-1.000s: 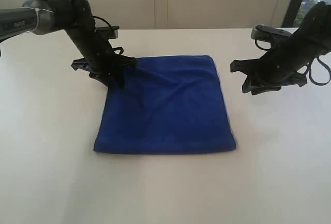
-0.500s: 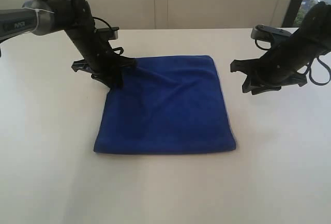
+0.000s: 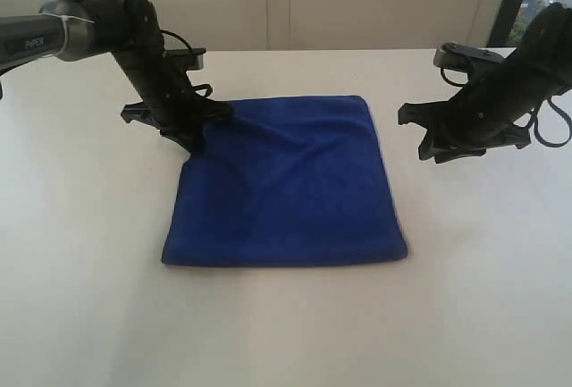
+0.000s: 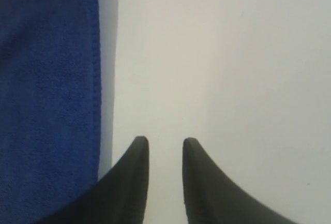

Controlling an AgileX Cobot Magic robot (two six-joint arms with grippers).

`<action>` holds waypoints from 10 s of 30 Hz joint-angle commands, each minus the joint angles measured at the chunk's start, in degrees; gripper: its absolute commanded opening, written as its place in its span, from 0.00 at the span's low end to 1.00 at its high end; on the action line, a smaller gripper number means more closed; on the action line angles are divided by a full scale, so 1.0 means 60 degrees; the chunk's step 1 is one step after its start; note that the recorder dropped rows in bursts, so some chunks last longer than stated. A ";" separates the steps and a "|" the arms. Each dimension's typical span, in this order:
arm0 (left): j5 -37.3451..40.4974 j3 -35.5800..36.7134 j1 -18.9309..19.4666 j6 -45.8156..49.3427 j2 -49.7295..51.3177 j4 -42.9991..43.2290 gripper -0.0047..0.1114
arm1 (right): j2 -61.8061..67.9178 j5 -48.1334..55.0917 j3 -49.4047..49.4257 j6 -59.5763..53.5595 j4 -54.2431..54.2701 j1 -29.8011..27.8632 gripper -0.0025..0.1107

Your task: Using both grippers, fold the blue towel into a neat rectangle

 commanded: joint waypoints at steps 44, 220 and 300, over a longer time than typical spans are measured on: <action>0.0551 0.0073 -0.0025 0.0015 -0.0311 -0.0064 0.34 | -0.0081 -0.0082 0.0044 -0.0424 -0.0022 0.0005 0.22; -0.4053 0.4908 0.0331 0.1307 -0.1763 -0.0893 0.04 | 0.6031 0.1322 -0.8336 -0.1061 -0.1167 0.1799 0.02; -0.4323 0.9589 -0.2017 0.1487 -0.5131 0.0552 0.04 | -0.1043 -0.0731 0.3346 -0.0008 -0.1586 0.2928 0.02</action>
